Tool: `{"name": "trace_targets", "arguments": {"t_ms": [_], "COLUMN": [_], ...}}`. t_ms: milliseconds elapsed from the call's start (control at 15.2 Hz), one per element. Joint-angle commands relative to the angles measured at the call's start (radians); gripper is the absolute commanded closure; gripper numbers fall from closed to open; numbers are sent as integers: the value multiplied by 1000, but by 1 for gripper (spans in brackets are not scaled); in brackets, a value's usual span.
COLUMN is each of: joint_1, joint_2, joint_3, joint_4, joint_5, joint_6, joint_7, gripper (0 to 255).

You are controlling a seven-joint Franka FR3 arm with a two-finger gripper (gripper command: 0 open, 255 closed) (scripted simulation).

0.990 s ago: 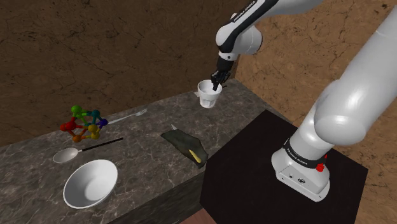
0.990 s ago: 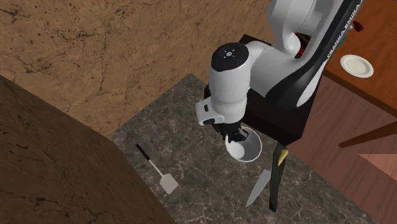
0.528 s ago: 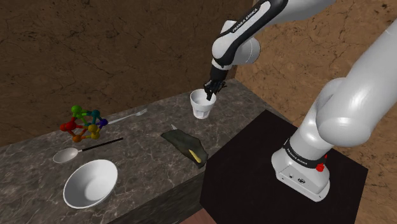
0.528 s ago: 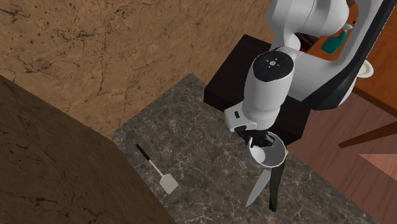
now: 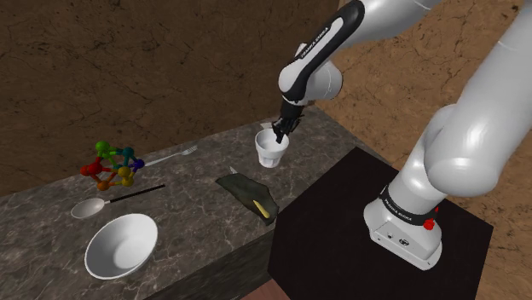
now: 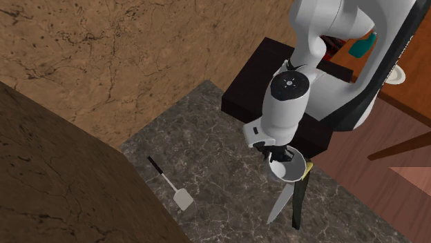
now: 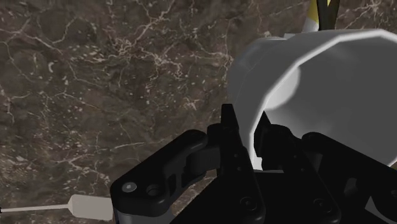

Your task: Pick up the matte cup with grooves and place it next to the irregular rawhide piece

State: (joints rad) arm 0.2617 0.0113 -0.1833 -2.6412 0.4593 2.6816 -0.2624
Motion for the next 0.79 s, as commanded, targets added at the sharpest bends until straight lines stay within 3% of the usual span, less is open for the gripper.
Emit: {"name": "trace_targets", "arguments": {"t_ms": [0,726], "joint_1": [3,-30], "joint_2": [35,220], "joint_3": [5,83], "joint_4": [5,49], "joint_5": [42,292], "joint_6": [27,143], "joint_7": [-35,-249], "gripper": [255,255]}}
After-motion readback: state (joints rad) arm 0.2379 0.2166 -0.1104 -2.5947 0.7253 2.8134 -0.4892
